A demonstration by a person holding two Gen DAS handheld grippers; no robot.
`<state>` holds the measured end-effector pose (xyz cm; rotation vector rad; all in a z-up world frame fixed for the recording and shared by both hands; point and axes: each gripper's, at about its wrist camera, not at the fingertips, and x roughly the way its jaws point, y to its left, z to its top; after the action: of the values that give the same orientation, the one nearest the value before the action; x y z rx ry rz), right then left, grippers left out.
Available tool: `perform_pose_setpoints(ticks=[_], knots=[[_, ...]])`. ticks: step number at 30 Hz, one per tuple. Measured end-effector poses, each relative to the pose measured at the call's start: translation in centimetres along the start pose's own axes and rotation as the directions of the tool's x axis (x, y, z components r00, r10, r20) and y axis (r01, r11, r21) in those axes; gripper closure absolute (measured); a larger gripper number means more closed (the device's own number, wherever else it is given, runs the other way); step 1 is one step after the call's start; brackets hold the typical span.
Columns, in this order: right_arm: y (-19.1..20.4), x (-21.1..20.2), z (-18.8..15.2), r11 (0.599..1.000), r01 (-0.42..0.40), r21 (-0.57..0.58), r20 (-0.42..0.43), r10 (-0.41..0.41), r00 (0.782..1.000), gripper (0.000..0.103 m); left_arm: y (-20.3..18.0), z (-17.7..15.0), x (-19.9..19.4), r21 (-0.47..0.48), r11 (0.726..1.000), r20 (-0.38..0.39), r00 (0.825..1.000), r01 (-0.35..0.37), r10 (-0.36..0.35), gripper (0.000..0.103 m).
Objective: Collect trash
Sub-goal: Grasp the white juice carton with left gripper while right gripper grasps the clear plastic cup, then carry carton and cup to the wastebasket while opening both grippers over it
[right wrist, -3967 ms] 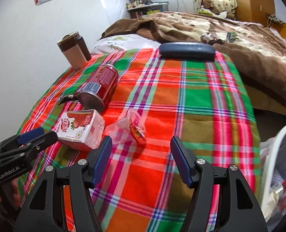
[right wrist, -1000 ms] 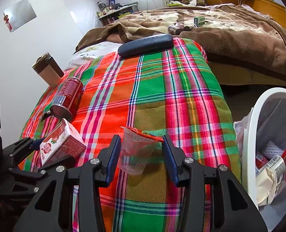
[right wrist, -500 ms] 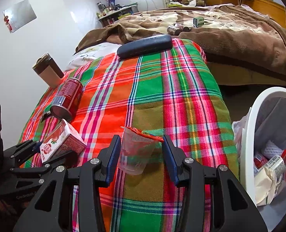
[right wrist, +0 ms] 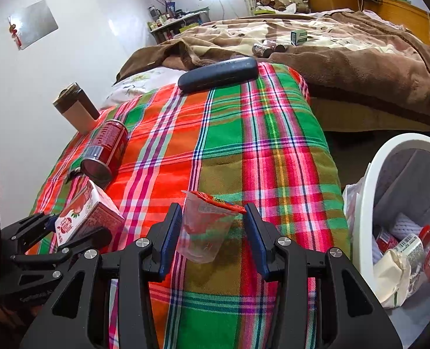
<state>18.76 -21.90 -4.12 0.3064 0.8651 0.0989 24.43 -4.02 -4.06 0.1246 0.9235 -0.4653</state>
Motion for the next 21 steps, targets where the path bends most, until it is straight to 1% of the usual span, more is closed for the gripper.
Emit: perform_pose_setpoints(ticks=[2, 7, 15, 21], knots=[[-0.1, -0.4, 0.0, 1.000, -0.001, 0.003, 0.005, 0.001, 1.000, 0.058, -0.4, -0.1, -0.6, 0.003, 1.000, 0.005, 1.000, -0.009, 0.009, 0.042], [-0.6, -1.8, -0.2, 1.000, -0.003, 0.002, 0.028, 0.003, 1.000, 0.058, -1.4, -0.1, -2.1, 0.006, 1.000, 0.035, 0.999, 0.000, 0.000, 0.042], [-1.9, -4.4, -0.5, 1.000, -0.006, 0.012, 0.065, 0.005, 0.998, 0.058, -4.4, -0.1, -4.6, 0.026, 1.000, 0.092, 0.996, 0.013, -0.015, 0.042], [-3.3, -6.6, -0.8, 1.000, 0.008, 0.026, 0.101, -0.010, 0.995, 0.058, -7.1, -0.1, -6.1, 0.048, 0.999, 0.121, 0.992, 0.019, -0.025, 0.042]])
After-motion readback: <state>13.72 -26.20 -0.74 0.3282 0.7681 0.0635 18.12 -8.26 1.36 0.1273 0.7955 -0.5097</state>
